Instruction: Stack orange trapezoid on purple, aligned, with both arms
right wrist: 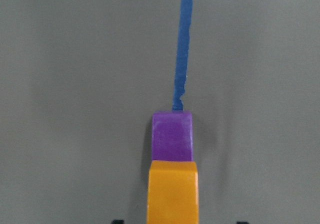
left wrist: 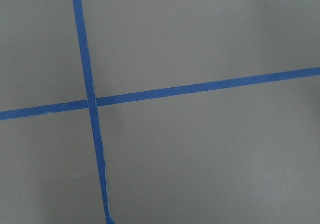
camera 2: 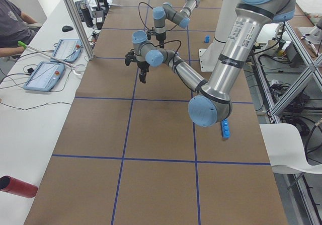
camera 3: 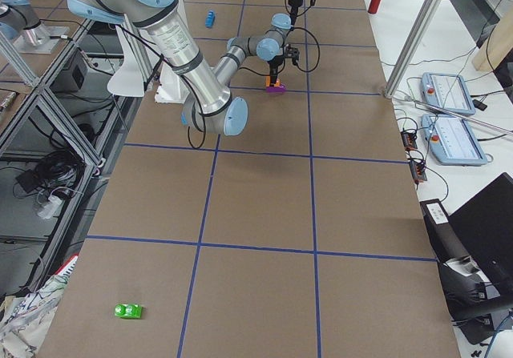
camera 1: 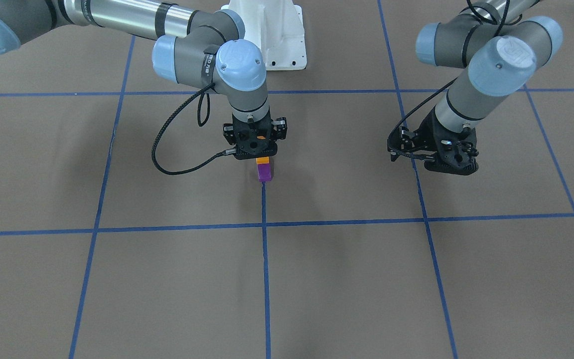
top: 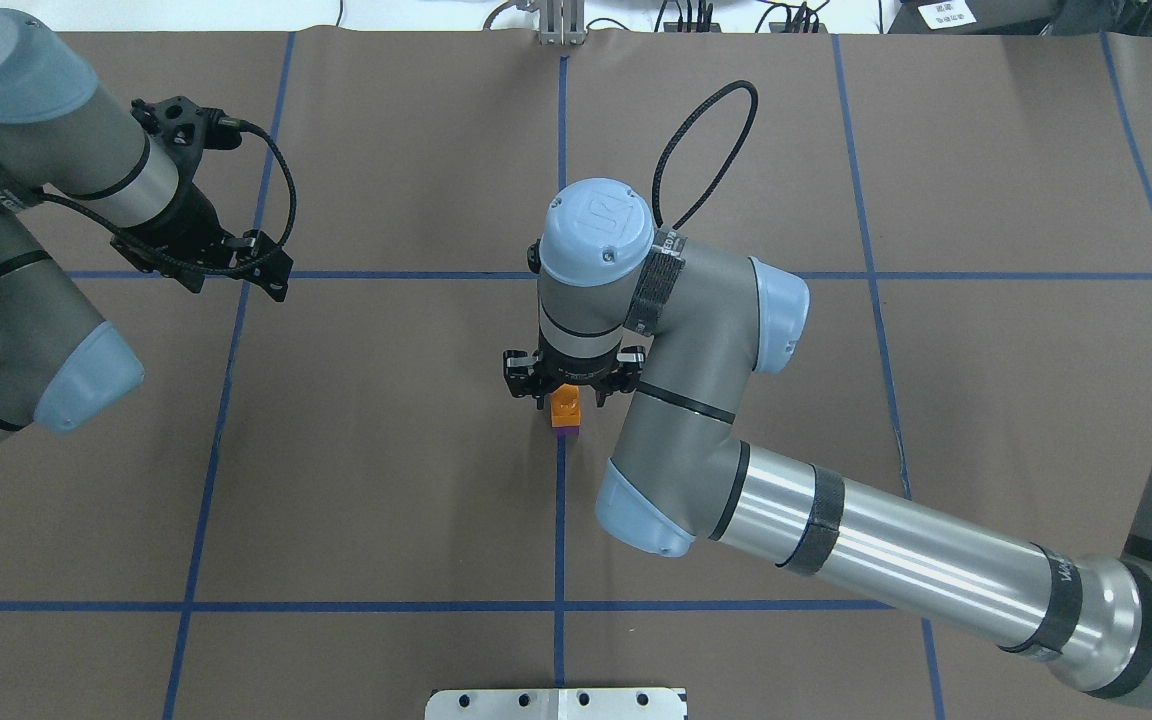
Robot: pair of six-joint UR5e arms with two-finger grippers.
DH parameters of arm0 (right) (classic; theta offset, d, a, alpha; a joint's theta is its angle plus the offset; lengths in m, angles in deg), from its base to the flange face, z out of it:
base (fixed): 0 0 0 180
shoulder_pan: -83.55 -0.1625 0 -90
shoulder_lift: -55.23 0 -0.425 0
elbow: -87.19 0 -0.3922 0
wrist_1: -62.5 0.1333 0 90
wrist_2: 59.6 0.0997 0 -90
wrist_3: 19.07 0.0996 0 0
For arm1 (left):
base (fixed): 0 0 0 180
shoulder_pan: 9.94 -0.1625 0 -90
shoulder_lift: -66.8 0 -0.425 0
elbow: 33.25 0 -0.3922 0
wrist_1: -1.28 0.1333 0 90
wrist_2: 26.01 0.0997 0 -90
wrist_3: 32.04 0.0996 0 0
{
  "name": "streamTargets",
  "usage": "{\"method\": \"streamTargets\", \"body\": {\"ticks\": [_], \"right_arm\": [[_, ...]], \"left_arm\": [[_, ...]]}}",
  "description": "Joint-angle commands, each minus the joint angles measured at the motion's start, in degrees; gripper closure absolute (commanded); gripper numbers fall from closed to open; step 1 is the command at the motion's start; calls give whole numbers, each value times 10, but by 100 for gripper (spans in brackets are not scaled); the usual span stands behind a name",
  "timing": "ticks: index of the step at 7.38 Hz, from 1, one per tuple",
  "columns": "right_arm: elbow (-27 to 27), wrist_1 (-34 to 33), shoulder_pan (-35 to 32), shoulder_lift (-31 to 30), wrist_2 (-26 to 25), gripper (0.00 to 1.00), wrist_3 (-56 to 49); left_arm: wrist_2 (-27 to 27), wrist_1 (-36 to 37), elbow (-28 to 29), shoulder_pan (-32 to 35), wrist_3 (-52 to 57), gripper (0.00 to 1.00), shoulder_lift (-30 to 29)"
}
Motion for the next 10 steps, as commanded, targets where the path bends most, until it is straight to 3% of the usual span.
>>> {"method": "streamTargets", "body": {"ticks": [1,2,3,4,6,7,8,10], "right_arm": [[56,-15,-44,-16,40,0,0],[122,-45,-78,-60,66,0,0],[196,-44,-111,-145,67,0,-1],[228,-40,-158,-217,79,0,-39],[232,-38,-265,-345,125,0,-233],[227,-39,-327,-398,127,0,-338],[212,-40,-386,-430,146,0,-422],[158,-39,-467,-450,174,0,-481]], "left_arm": [[1,0,-5,2,-2,0,1],[1,0,-18,6,-1,0,16],[0,-1,-36,20,10,0,47],[-1,-4,-50,37,45,0,76],[-3,-7,-50,95,136,0,116],[-31,-5,-38,150,221,0,140],[-85,-6,-3,202,311,0,152],[-98,-7,71,279,434,0,159]]}}
